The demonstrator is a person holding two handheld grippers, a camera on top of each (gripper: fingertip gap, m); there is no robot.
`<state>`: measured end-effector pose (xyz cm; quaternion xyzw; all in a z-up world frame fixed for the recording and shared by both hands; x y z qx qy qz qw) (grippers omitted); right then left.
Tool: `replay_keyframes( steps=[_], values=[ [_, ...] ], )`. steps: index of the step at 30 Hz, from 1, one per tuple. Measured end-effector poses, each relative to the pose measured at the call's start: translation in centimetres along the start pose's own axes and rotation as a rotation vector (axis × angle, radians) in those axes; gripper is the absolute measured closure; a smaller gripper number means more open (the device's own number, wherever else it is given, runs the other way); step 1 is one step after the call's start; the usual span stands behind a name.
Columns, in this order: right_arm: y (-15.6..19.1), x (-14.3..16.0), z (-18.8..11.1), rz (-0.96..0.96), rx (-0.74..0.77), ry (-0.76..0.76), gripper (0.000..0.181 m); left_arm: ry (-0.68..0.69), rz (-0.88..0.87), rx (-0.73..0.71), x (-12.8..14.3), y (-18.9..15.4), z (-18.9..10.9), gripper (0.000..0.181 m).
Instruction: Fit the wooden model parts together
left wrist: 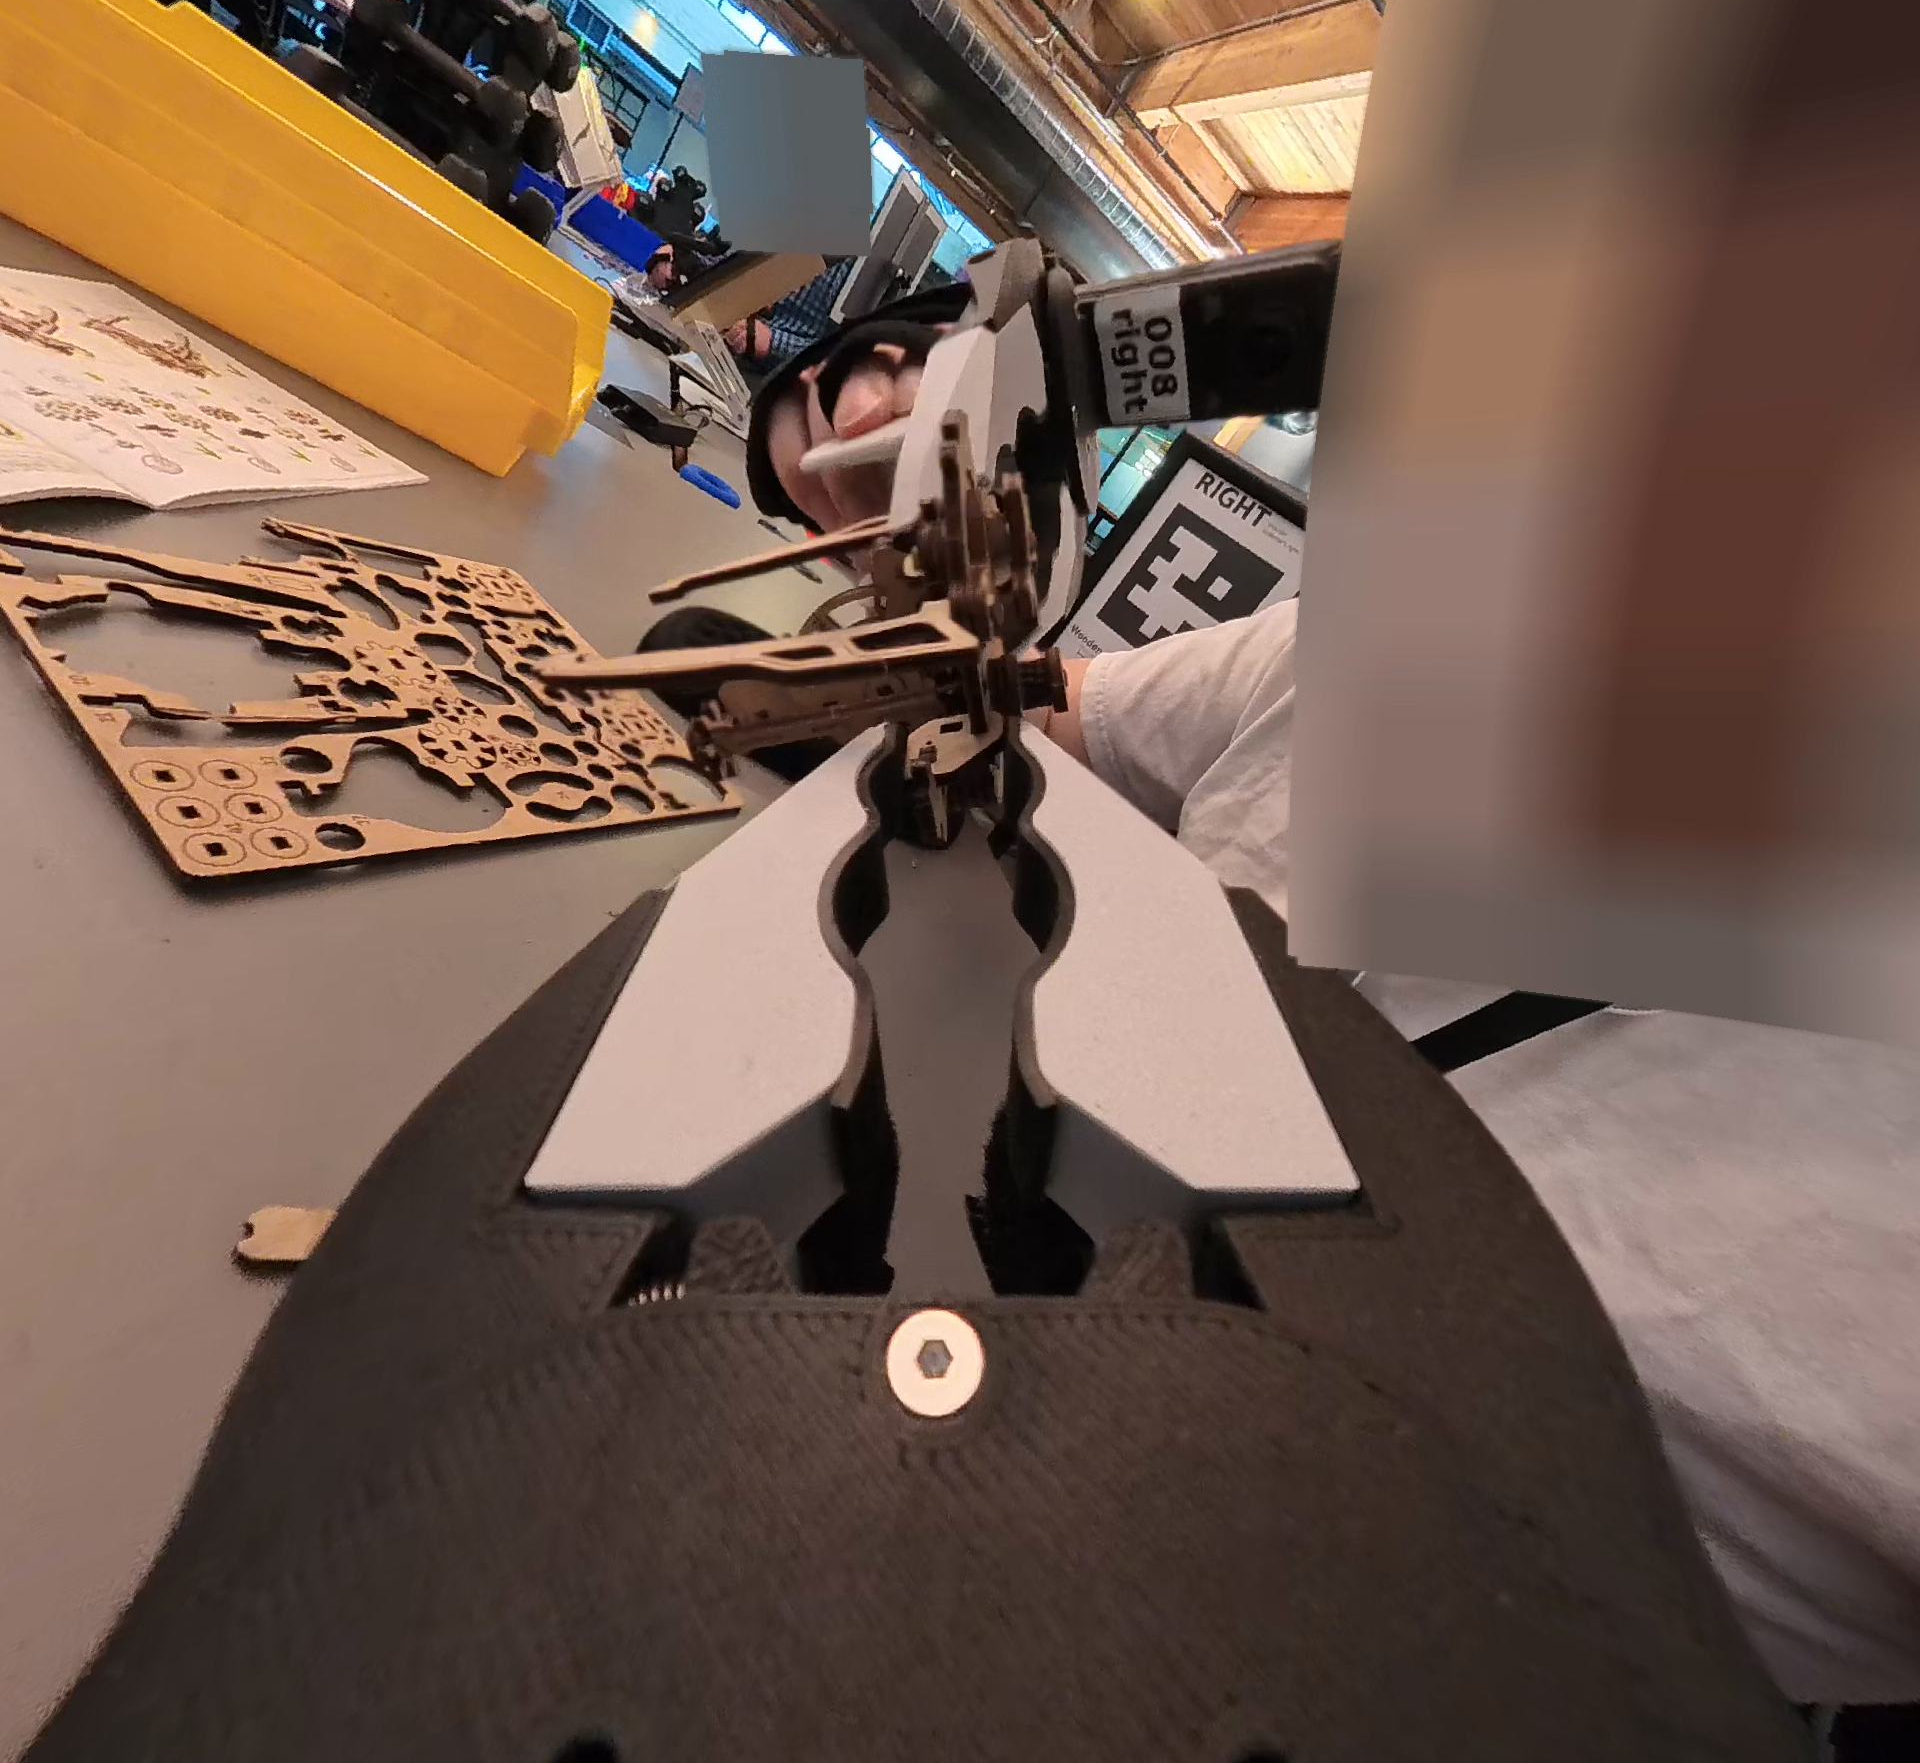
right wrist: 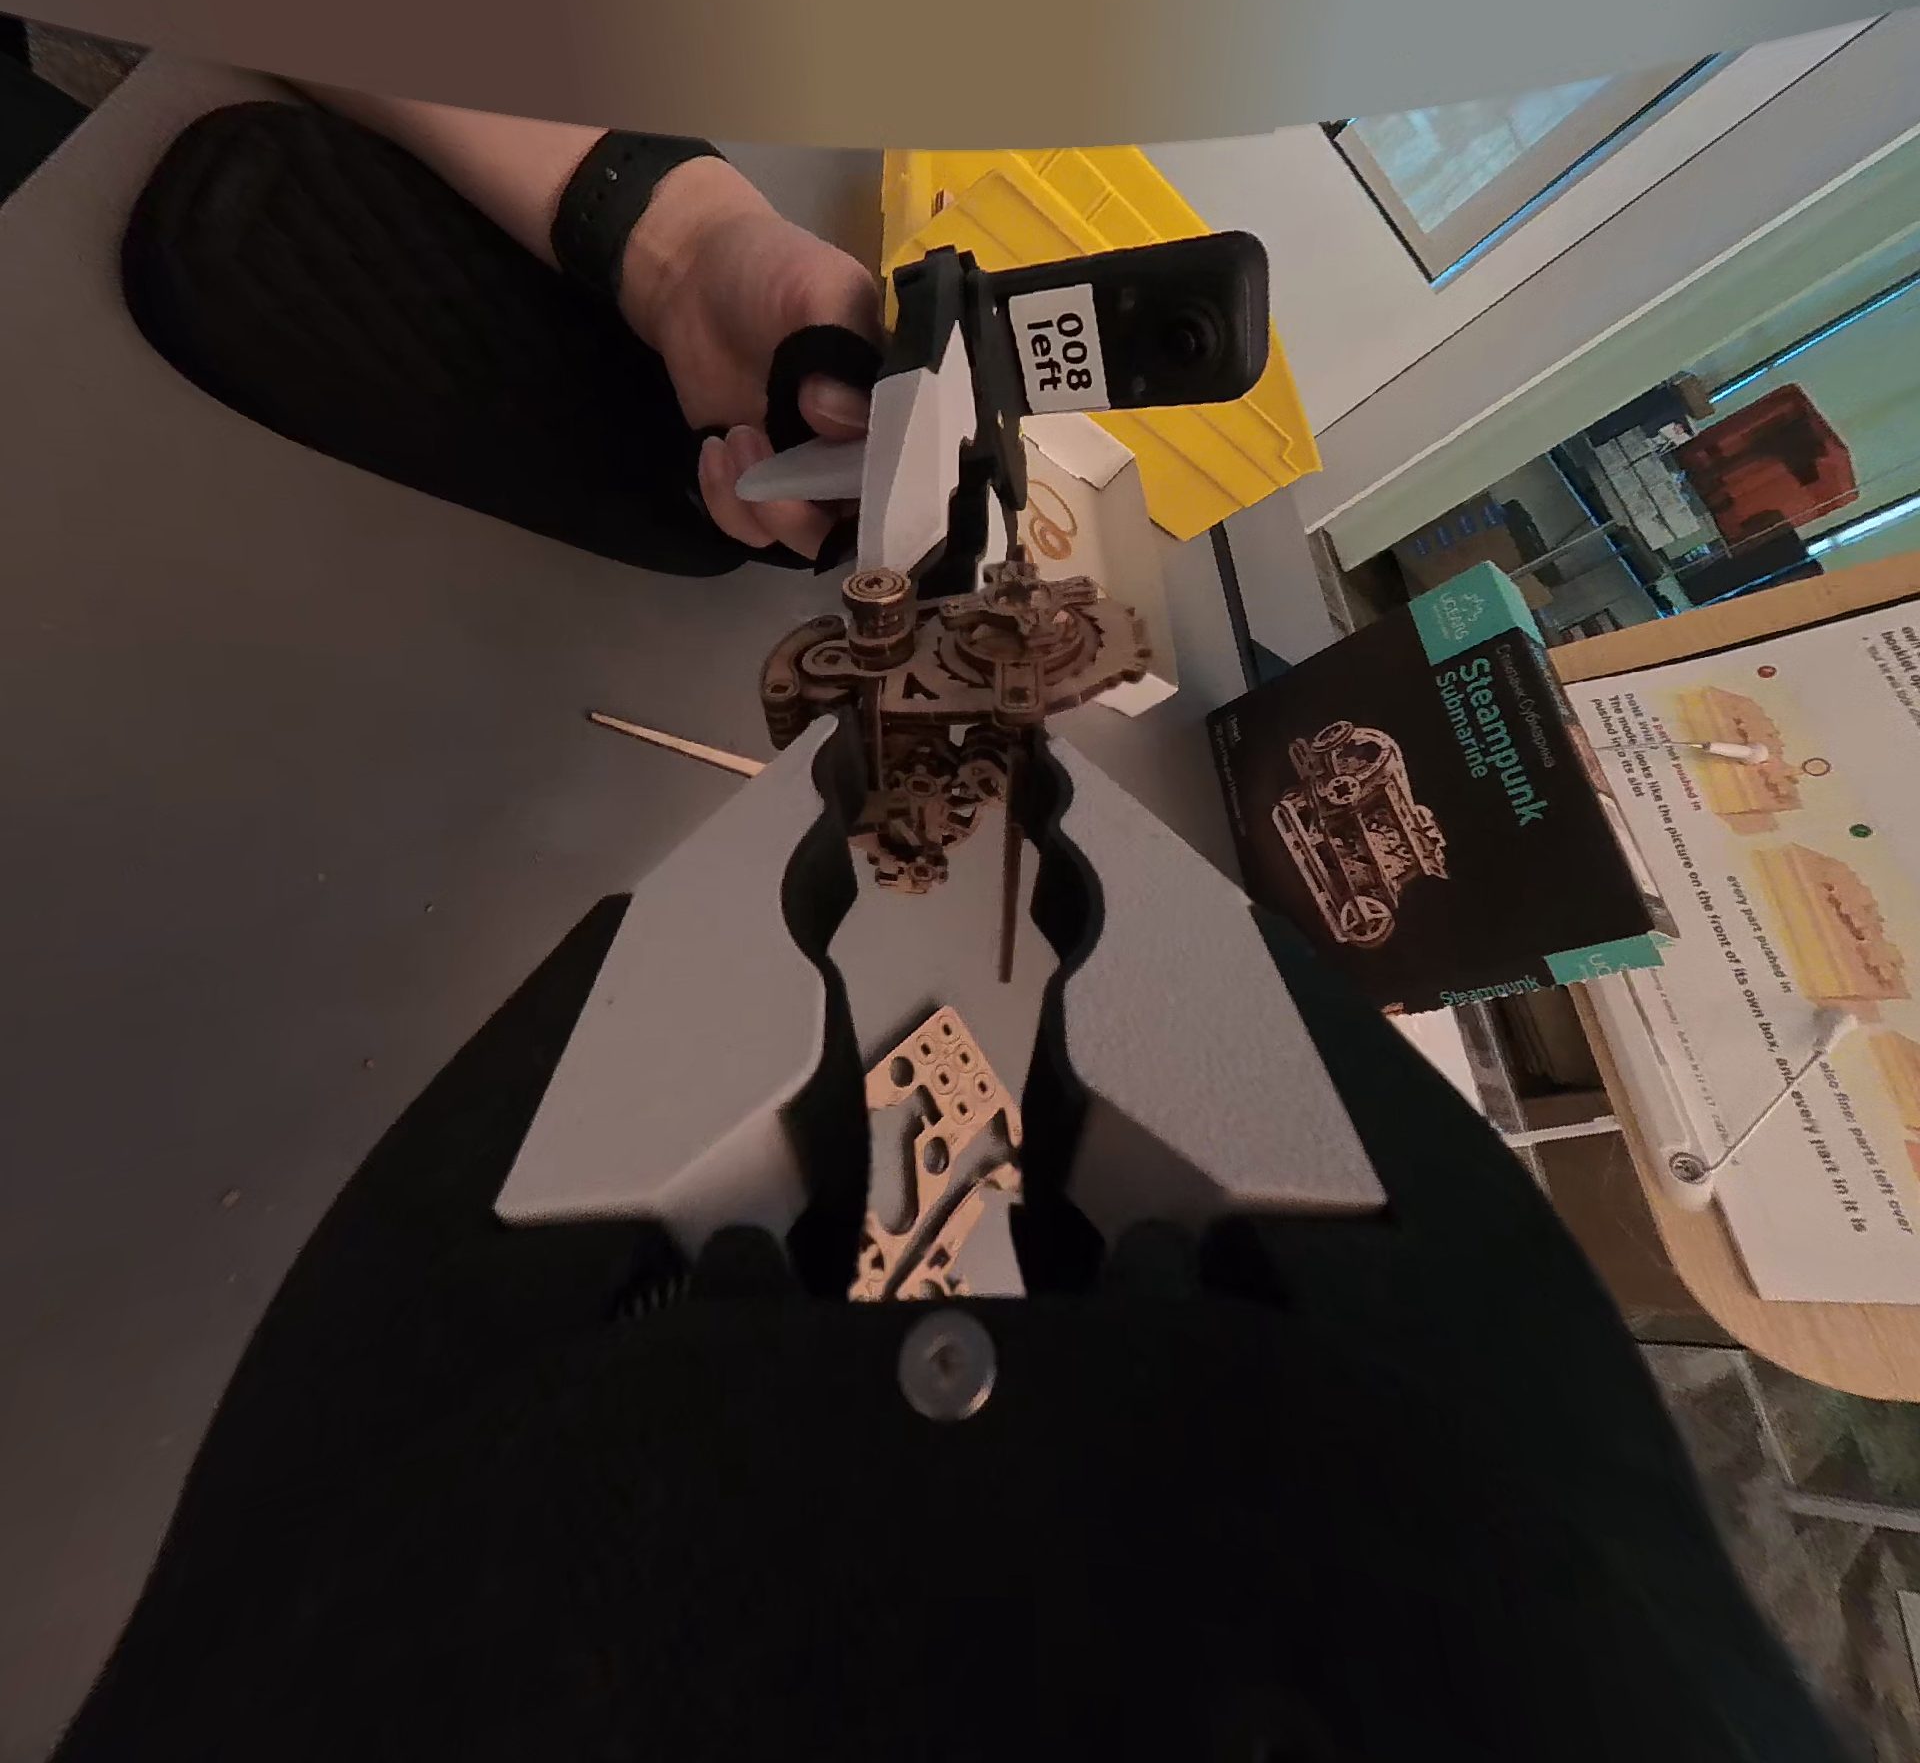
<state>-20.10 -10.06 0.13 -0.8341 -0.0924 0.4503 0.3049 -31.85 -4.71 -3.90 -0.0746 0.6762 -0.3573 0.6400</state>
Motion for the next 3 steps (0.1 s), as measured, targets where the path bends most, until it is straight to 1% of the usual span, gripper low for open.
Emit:
replay_keyframes(
  steps=[2,3],
  values=[
    [-0.24,0.33,0.0,0.068,-0.031,-0.015,0.151,0.0,-0.026,-0.011,0.02,0.16,0.13,0.165],
    [-0.53,0.41,-0.06,0.097,-0.021,-0.045,0.151,-0.03,-0.068,-0.003,-0.22,0.17,0.12,0.165]
  ],
)
Point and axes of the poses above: each gripper's, where its closed fingertips meet, z out along the fingers, x out of its underside, y = z × x across the jaws, the point moved 6 cm from there along -z, back along the fingers, and after that the axes turned 5 degrees about -x, right-handed, at the moved point
